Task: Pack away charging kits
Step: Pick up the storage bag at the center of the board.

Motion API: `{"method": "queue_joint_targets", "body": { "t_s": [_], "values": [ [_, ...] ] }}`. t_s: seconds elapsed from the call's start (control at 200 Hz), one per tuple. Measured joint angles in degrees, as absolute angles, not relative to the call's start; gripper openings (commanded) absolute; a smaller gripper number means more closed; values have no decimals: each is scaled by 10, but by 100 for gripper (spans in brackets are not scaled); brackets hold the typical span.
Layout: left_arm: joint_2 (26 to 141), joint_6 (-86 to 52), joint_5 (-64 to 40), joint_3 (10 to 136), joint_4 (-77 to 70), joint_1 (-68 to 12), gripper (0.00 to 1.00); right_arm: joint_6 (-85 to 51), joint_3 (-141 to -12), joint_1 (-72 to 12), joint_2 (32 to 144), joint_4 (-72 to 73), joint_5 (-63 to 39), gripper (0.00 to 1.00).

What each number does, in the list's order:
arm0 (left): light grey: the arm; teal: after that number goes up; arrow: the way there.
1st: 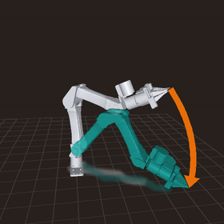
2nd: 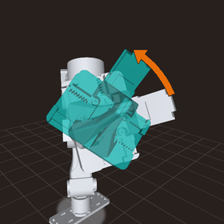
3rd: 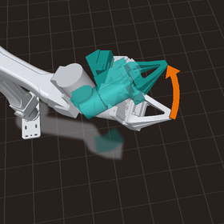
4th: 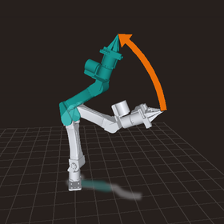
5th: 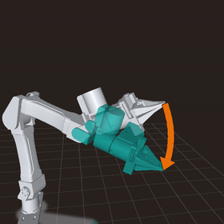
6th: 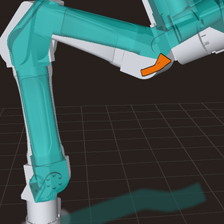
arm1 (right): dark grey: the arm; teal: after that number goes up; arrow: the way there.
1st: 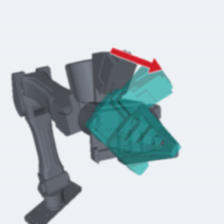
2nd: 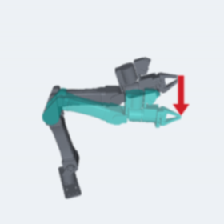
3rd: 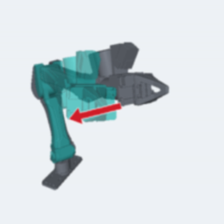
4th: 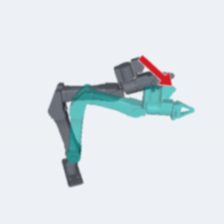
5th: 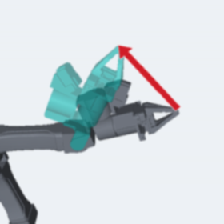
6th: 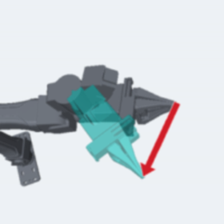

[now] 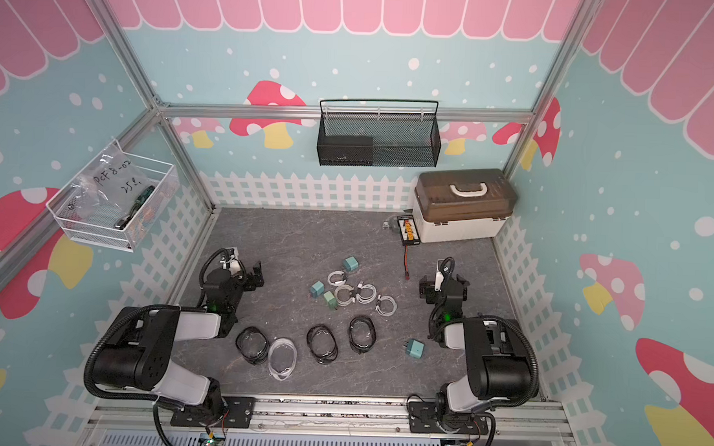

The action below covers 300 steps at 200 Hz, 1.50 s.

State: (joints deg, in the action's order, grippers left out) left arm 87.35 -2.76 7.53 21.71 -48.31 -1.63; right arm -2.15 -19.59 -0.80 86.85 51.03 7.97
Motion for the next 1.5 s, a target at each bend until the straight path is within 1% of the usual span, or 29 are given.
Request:
{"method": "queue_joint_targets", "body": {
  "t_s": [1.376, 1.501],
  "values": [
    [874, -28, 76, 217, -483, -16, 99, -22, -196, -8, 868, 510, 79, 99],
    [874, -28, 77, 217, -483, -16, 99, -24, -194, -8, 860, 510, 95, 99]
  ]
}}
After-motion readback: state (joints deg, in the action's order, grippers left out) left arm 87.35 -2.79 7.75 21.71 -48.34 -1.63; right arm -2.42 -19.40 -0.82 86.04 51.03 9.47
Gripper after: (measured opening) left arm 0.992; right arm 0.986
